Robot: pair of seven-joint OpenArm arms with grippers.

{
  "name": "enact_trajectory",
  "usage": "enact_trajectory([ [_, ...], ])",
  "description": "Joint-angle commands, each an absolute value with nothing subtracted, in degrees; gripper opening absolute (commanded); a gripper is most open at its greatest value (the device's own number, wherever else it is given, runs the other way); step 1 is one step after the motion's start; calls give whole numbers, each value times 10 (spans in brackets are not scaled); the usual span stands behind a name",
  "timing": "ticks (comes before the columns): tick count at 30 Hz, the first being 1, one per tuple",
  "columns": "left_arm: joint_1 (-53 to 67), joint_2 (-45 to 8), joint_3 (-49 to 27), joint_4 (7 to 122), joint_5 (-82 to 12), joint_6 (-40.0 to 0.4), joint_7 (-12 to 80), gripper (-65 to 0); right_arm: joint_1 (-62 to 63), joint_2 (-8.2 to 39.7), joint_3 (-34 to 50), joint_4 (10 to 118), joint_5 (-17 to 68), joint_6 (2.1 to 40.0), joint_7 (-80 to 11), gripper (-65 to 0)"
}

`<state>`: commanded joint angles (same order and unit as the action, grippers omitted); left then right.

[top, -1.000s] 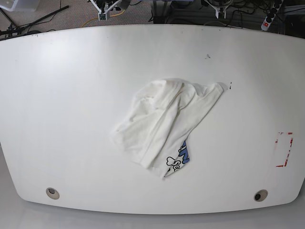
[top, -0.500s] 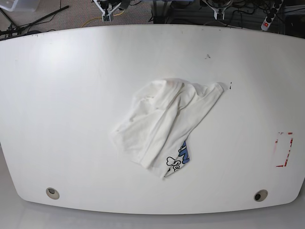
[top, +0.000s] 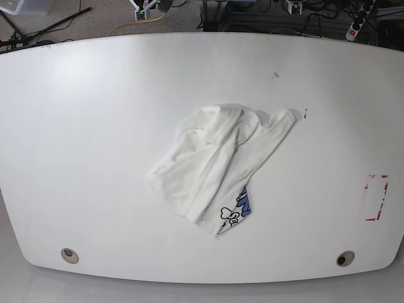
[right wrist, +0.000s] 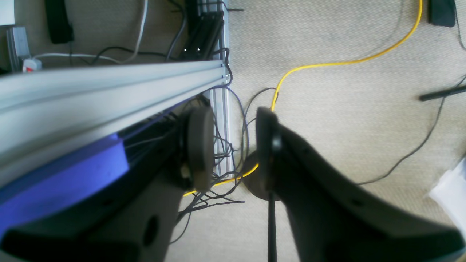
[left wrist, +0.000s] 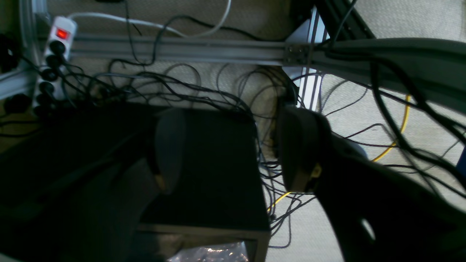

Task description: Fold the T-shirt properly

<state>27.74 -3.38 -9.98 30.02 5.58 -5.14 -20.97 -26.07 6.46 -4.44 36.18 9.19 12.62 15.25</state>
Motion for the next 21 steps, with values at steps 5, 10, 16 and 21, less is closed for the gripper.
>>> enact_trajectory([
  [5, 343, -34, -101, 393, 56, -52, -210, -276, -324, 65, -43, 442, 92, 126, 153, -469],
  [10, 419, -34, -102, 500, 55, -53, -210, -276, -398, 78, -44, 537, 96, 126, 152, -469],
  [16, 496, -33, -102, 614, 54, -53, -211, -276, -473, 85, -42, 639, 97, 126, 152, -469],
  [21, 563, -30, -102, 719, 53, -51, -211, -275, -544, 113, -42, 736, 98, 126, 152, -469],
])
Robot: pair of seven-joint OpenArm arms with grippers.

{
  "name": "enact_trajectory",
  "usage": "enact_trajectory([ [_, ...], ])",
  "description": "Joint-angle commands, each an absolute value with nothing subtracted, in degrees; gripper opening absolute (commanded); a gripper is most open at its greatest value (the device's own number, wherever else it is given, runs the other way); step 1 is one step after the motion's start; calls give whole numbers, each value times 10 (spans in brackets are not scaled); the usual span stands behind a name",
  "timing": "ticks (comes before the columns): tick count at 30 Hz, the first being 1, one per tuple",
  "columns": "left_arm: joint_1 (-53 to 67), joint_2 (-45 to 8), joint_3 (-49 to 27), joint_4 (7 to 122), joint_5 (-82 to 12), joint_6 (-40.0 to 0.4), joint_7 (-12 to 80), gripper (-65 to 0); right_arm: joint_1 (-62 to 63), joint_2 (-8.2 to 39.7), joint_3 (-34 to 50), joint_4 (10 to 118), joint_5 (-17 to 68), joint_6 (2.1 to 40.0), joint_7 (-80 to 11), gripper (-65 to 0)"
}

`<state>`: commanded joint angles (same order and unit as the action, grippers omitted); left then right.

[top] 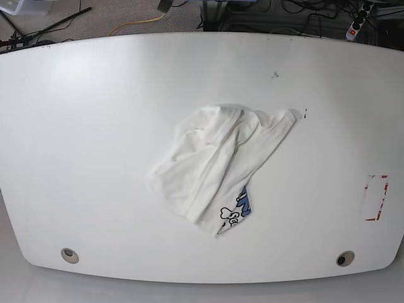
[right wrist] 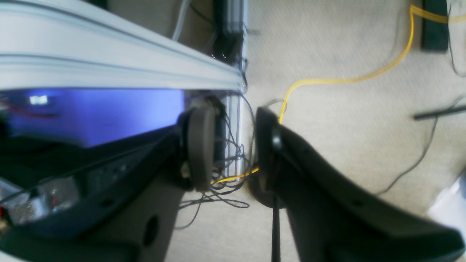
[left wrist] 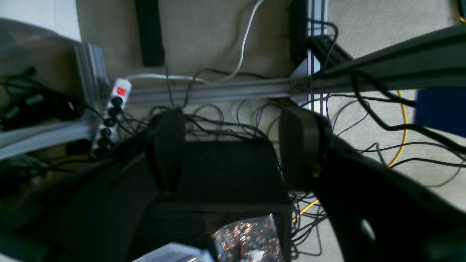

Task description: Fold the T-shirt properly

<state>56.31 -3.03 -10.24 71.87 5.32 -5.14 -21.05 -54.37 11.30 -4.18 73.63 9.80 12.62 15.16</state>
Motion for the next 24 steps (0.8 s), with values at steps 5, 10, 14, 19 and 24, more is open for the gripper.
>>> enact_trajectory([
  [5, 625, -35, -102, 815, -20, -52, -211, -274, -611, 118, -10, 829, 98, 126, 152, -469],
  [10, 676, -49, -103, 892, -84, -51, -211, -274, -666, 124, 2, 911, 98, 126, 152, -469],
  [14, 702, -56, -107, 945, -119, -51, -211, -274, -705, 136, 2, 986, 98, 126, 152, -469],
  [19, 723, -53, -135, 1008, -141, -52, -207, -272, -720, 130, 17, 1044, 98, 126, 152, -469],
  [24, 722, -53, -157, 1051, -145, -52, -206, -218, -715, 108, 47, 1077, 98, 126, 152, -469],
])
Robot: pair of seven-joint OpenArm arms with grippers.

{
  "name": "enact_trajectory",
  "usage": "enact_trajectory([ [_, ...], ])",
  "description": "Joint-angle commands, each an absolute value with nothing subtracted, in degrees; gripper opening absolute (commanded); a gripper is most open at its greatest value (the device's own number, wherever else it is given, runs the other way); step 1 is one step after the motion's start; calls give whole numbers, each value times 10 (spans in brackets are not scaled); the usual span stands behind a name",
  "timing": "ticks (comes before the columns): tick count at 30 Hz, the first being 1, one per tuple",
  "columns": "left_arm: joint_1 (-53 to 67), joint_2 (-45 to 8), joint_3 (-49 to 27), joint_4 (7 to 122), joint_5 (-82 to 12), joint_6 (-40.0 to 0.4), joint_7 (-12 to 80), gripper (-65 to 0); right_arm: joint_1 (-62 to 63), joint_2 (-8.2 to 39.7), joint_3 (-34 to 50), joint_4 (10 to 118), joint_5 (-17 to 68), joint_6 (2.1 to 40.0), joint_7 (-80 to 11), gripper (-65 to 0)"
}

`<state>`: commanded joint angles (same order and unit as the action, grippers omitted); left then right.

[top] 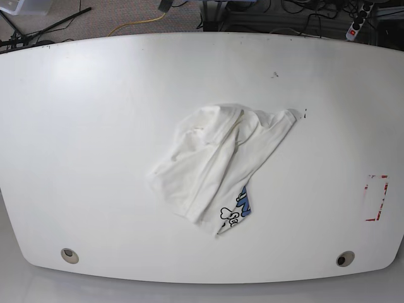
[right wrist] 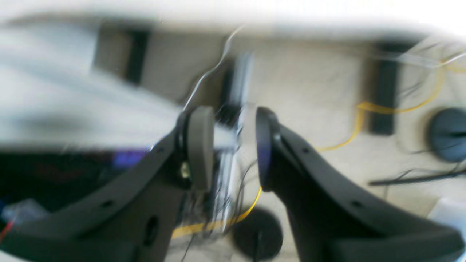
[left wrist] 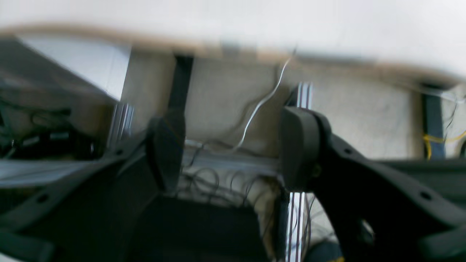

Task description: Fold the T-shirt properly

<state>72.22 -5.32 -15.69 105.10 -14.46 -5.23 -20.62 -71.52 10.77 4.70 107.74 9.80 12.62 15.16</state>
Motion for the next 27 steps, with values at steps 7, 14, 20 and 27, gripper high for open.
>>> enact_trajectory([
  [7, 697, -56, -167, 1089, -140, -52, -206, -136, -658, 98, 55, 1119, 98, 126, 152, -466],
  [14, 587, -75, -167, 1098, -124, -53, -116, -136, -567, 73, 51, 1119, 98, 126, 90, -465],
  [20, 490, -82, -169, 1093, -116, -53, -35, -136, -529, 45, 51, 1138, 97, 130, 45, -463],
  [27, 378, -115, -162, 1092, -115, -60, 67, -135, -492, 11, 51, 1149, 96, 131, 0, -331],
])
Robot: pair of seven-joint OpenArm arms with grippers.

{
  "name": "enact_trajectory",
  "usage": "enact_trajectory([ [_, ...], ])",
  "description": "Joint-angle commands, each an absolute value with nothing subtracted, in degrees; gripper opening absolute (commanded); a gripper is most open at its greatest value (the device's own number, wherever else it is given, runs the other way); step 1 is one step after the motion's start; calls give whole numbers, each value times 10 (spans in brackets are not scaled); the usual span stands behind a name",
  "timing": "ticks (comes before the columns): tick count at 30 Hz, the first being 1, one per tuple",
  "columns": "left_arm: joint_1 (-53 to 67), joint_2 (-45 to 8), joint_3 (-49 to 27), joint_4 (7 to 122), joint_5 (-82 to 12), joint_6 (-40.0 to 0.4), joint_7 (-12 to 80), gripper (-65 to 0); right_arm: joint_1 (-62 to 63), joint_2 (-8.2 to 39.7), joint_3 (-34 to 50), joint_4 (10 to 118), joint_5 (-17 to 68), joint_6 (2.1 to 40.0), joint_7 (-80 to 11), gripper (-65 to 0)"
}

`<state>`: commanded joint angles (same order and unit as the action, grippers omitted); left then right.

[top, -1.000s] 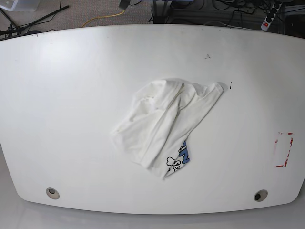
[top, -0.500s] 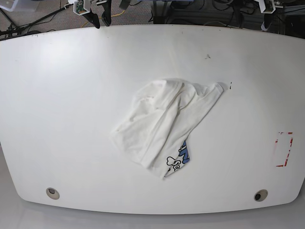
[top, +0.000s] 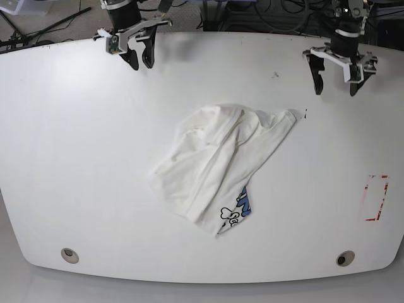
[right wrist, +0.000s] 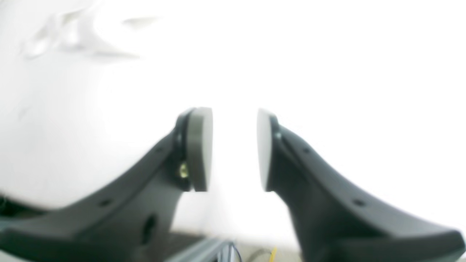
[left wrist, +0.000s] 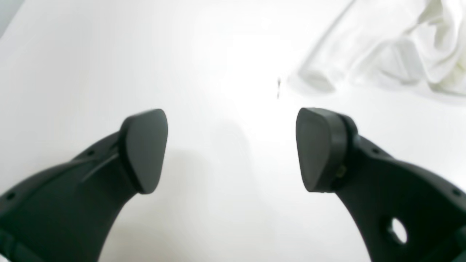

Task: Fold the T-shirt properly
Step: 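Lower both grippers toward the crumpled shirt and grasp its edges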

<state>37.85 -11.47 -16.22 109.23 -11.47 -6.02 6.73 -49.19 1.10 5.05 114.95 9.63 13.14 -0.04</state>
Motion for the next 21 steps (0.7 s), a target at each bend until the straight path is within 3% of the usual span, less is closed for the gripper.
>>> enact_trajectory([
  [4, 320, -121, -156, 1092, -114, -134, 137, -133, -485, 7, 51, 1151, 97, 127, 0, -224],
  [11, 262, -138, -145, 1092, -114, -217, 215, -133, -476, 7, 50, 1150, 98, 127, 0, -220],
  [21, 228, -136, -88, 1091, -42, -256, 256, -133, -472, 7, 50, 1150, 98, 127, 0, -220],
])
